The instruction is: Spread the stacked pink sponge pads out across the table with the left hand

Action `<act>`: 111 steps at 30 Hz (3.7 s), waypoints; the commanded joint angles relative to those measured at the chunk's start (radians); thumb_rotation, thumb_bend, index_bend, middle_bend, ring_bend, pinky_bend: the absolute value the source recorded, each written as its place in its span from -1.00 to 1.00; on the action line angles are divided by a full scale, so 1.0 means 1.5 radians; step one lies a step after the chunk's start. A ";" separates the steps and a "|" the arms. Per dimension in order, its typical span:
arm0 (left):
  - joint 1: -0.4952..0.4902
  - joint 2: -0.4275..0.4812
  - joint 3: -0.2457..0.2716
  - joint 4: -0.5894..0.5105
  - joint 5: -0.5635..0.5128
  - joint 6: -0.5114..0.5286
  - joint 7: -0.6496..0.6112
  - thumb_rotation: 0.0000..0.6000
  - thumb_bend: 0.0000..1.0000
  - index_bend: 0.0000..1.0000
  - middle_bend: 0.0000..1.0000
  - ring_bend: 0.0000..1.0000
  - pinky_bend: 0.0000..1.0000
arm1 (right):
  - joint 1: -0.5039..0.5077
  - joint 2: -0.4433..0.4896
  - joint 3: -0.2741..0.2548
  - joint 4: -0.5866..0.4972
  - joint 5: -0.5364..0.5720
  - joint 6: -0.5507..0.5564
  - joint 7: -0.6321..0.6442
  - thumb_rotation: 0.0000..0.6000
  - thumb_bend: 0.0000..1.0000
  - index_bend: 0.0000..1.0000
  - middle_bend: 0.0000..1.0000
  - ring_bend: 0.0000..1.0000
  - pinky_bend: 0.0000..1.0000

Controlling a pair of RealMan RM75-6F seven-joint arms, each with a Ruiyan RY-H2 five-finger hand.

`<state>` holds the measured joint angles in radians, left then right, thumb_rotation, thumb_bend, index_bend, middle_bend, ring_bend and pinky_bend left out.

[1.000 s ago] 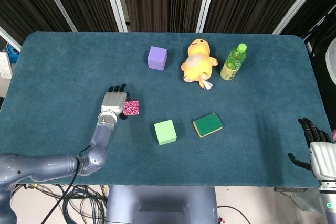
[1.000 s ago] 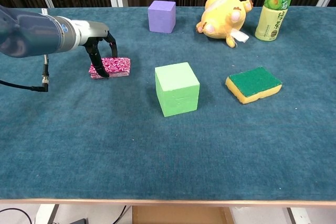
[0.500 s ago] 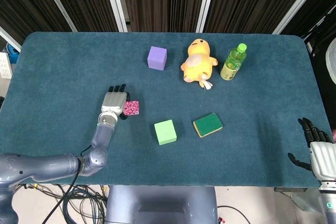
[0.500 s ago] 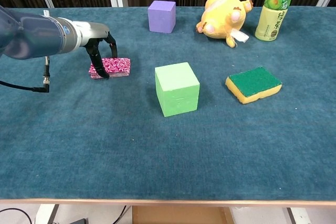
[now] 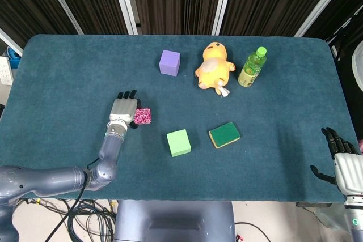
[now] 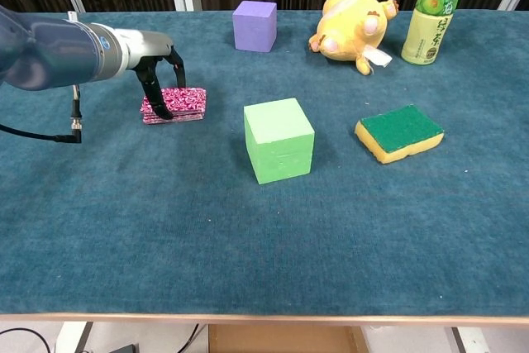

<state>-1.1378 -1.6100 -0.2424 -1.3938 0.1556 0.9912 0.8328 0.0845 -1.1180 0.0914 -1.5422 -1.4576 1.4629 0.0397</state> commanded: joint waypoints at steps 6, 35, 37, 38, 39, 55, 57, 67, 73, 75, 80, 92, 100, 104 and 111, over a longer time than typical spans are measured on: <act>0.001 0.003 -0.001 -0.003 -0.005 0.001 0.007 1.00 -0.50 -0.04 -0.79 -1.00 -1.00 | 0.000 0.000 0.000 0.000 0.000 0.000 0.000 1.00 -0.63 -0.99 -0.85 -0.68 -0.57; -0.075 0.017 -0.070 -0.012 -0.088 -0.009 0.060 1.00 -0.50 0.00 -0.79 -1.00 -1.00 | 0.000 0.002 0.001 0.001 0.005 -0.003 0.006 1.00 -0.63 -0.99 -0.85 -0.68 -0.57; -0.090 0.013 -0.079 -0.012 -0.105 -0.008 0.072 1.00 -0.50 0.00 -0.79 -1.00 -1.00 | 0.000 0.002 0.001 0.002 0.006 -0.005 0.007 1.00 -0.63 -0.99 -0.85 -0.68 -0.57; -0.100 0.010 -0.084 -0.013 -0.115 -0.006 0.081 1.00 -0.50 0.00 -0.79 -1.00 -1.00 | 0.001 0.002 0.001 0.002 0.005 -0.005 0.008 1.00 -0.63 -0.99 -0.85 -0.68 -0.57; -0.110 0.007 -0.088 -0.013 -0.125 -0.003 0.090 1.00 -0.50 0.00 -0.79 -1.00 -1.00 | 0.001 0.002 0.001 0.002 0.005 -0.006 0.008 1.00 -0.63 -0.99 -0.85 -0.68 -0.57; -0.209 -0.117 -0.122 0.097 -0.226 0.035 0.188 1.00 -0.50 0.00 -0.79 -1.00 -1.00 | -0.004 0.007 0.001 0.003 0.002 0.004 0.023 1.00 -0.62 -0.99 -0.85 -0.68 -0.57; -0.207 -0.125 -0.124 0.108 -0.224 0.034 0.188 1.00 -0.50 0.00 -0.79 -1.00 -1.00 | -0.004 0.007 0.001 0.003 0.002 0.003 0.023 1.00 -0.63 -0.99 -0.85 -0.68 -0.57; -0.192 -0.160 -0.131 0.158 -0.188 0.029 0.171 1.00 -0.50 0.00 -0.79 -1.00 -1.00 | -0.001 0.005 0.000 0.003 0.004 -0.004 0.014 1.00 -0.63 -0.99 -0.85 -0.68 -0.57; -0.178 -0.187 -0.124 0.180 -0.138 0.023 0.152 1.00 -0.50 0.00 -0.79 -1.00 -1.00 | -0.002 0.006 0.001 0.000 0.005 -0.002 0.011 1.00 -0.63 -0.99 -0.85 -0.68 -0.57; -0.175 -0.192 -0.126 0.186 -0.129 0.023 0.149 1.00 -0.50 -0.01 -0.79 -1.00 -1.00 | -0.003 0.007 0.001 0.000 0.006 -0.001 0.011 1.00 -0.63 -0.99 -0.85 -0.68 -0.57; -0.169 -0.202 -0.127 0.193 -0.110 0.024 0.150 1.00 -0.50 -0.03 -0.79 -1.00 -1.00 | -0.004 0.007 0.002 0.000 0.007 0.000 0.013 1.00 -0.63 -0.99 -0.85 -0.68 -0.57; -0.159 -0.200 -0.137 0.181 -0.111 0.021 0.181 1.00 -0.66 -0.20 -0.81 -1.00 -1.00 | -0.005 0.008 0.002 -0.003 0.009 -0.001 0.012 1.00 -0.63 -0.99 -0.85 -0.68 -0.57; -0.155 -0.199 -0.142 0.176 -0.109 0.019 0.190 1.00 -0.66 -0.32 -0.81 -1.00 -1.00 | -0.004 0.007 0.002 -0.004 0.011 -0.003 0.008 1.00 -0.63 -0.99 -0.85 -0.68 -0.57; -0.153 -0.197 -0.144 0.171 -0.106 0.019 0.192 1.00 -0.66 -0.33 -0.81 -1.00 -1.00 | -0.004 0.008 0.002 -0.006 0.011 -0.003 0.006 1.00 -0.63 -0.99 -0.85 -0.68 -0.57; -0.146 -0.181 -0.148 0.148 -0.106 0.031 0.201 1.00 -0.66 -0.33 -0.82 -1.00 -1.00 | -0.005 0.010 0.003 -0.007 0.014 -0.003 0.008 1.00 -0.63 -0.99 -0.85 -0.68 -0.57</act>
<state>-1.3598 -1.8876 -0.4629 -1.1653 -0.0041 1.0341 1.1307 0.0766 -1.1039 0.0961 -1.5521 -1.4366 1.4584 0.0522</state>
